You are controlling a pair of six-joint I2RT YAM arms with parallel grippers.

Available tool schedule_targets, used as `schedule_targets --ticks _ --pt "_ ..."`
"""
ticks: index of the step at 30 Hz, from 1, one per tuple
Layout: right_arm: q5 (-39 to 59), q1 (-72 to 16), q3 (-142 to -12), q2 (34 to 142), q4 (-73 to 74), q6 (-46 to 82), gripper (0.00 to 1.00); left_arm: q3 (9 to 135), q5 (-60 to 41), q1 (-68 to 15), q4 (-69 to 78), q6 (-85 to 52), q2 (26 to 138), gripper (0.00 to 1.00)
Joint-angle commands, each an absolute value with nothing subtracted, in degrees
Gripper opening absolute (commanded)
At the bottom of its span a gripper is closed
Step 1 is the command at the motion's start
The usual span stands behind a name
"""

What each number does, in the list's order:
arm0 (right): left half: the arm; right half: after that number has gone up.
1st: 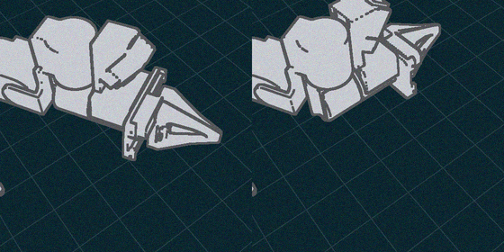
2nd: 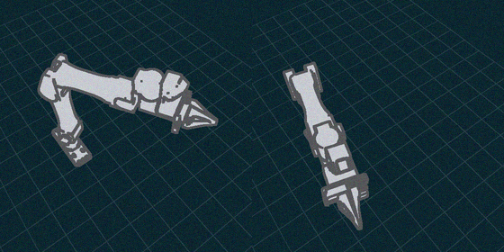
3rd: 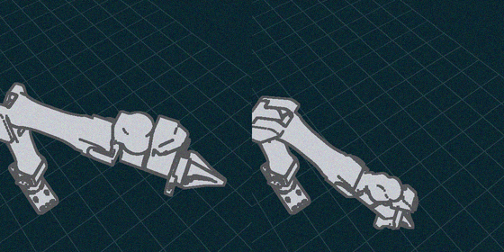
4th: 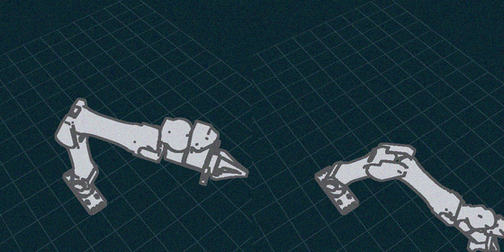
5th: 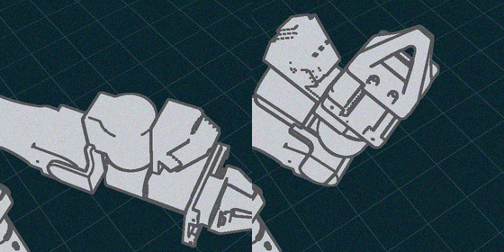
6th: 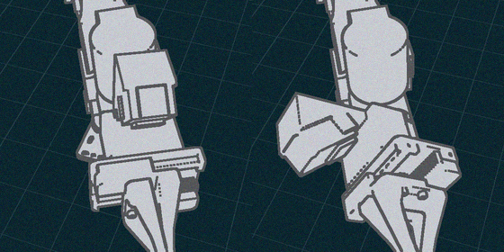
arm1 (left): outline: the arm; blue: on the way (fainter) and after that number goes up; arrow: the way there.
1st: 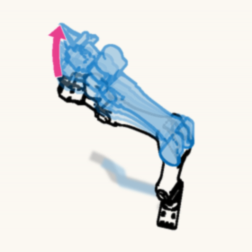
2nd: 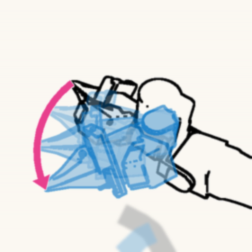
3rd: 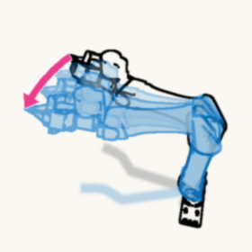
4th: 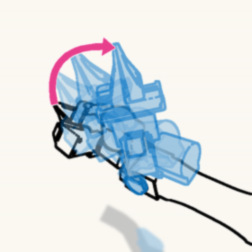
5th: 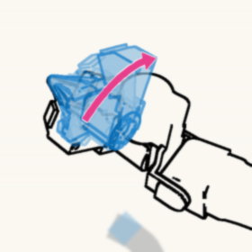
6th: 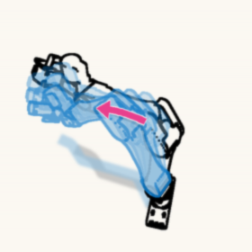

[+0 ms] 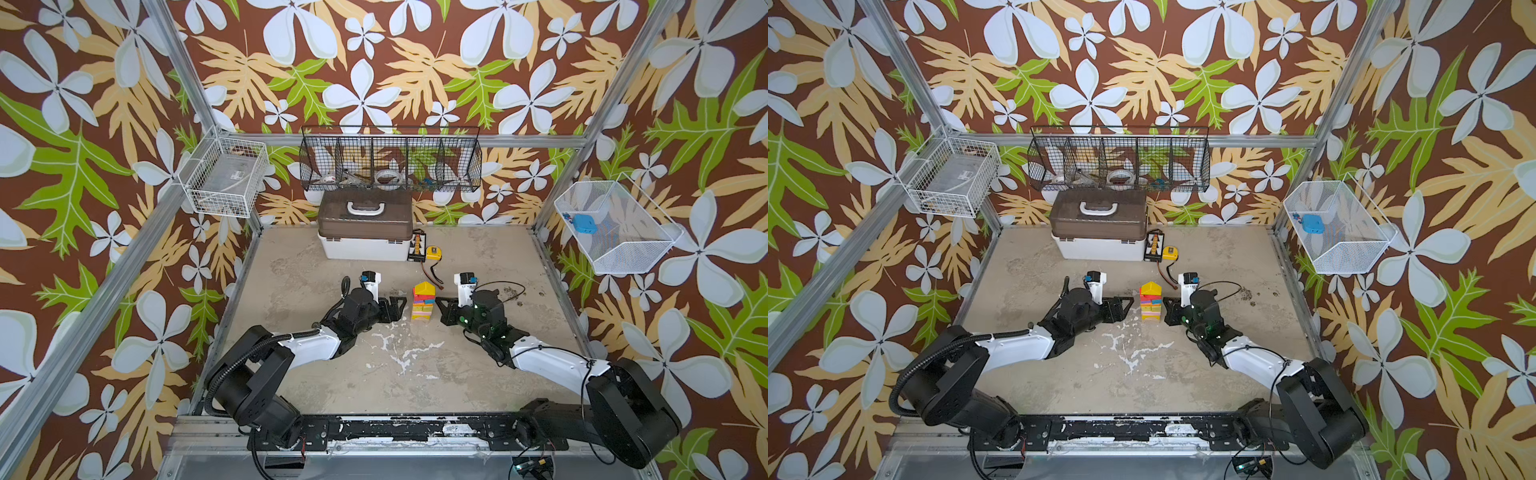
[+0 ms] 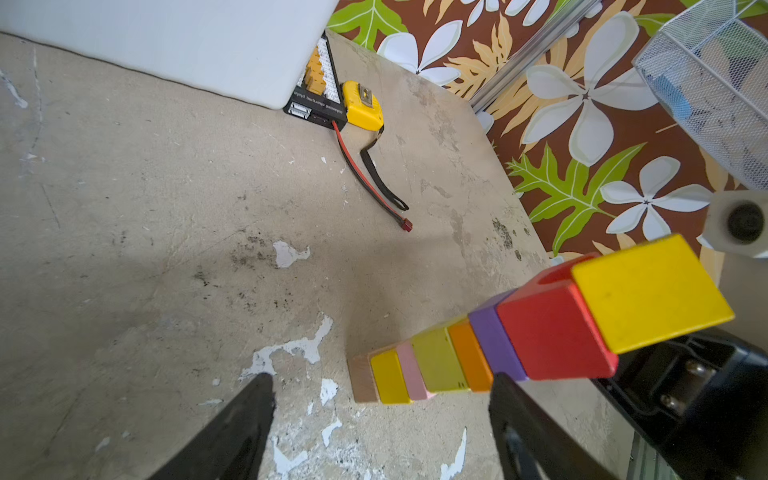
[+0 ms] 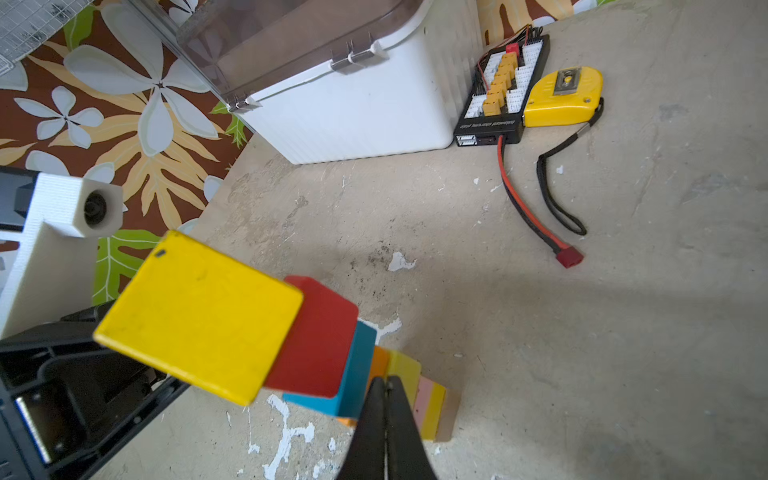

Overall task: Build the wood block tower
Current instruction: 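Bring both open grippers against the tower sides to straighten it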

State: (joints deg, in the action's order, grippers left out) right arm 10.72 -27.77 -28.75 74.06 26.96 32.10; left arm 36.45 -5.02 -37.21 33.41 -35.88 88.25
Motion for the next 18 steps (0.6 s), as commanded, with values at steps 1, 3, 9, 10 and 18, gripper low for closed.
schedule_targets --ticks 1,3,9,10,18 --pt "11.2 -28.0 -28.9 73.9 28.7 31.9 0.06 37.3 -5.0 -37.4 32.8 -35.7 88.9 0.83" --pt "11.2 -28.1 -28.8 73.8 28.7 31.9 0.06 37.8 -5.1 -37.4 32.8 -35.7 89.4 0.83" --pt "11.3 -28.8 -28.8 73.7 28.7 31.7 0.06 38.5 -5.5 -37.8 32.5 -35.7 90.3 0.83" --pt "11.4 -28.8 -28.8 73.7 28.7 31.8 0.06 38.5 -5.4 -37.8 32.5 -35.6 90.4 0.83" --pt "10.9 -28.8 -28.6 72.4 27.9 31.7 0.06 38.9 -5.4 -37.9 32.4 -35.6 90.3 0.83"
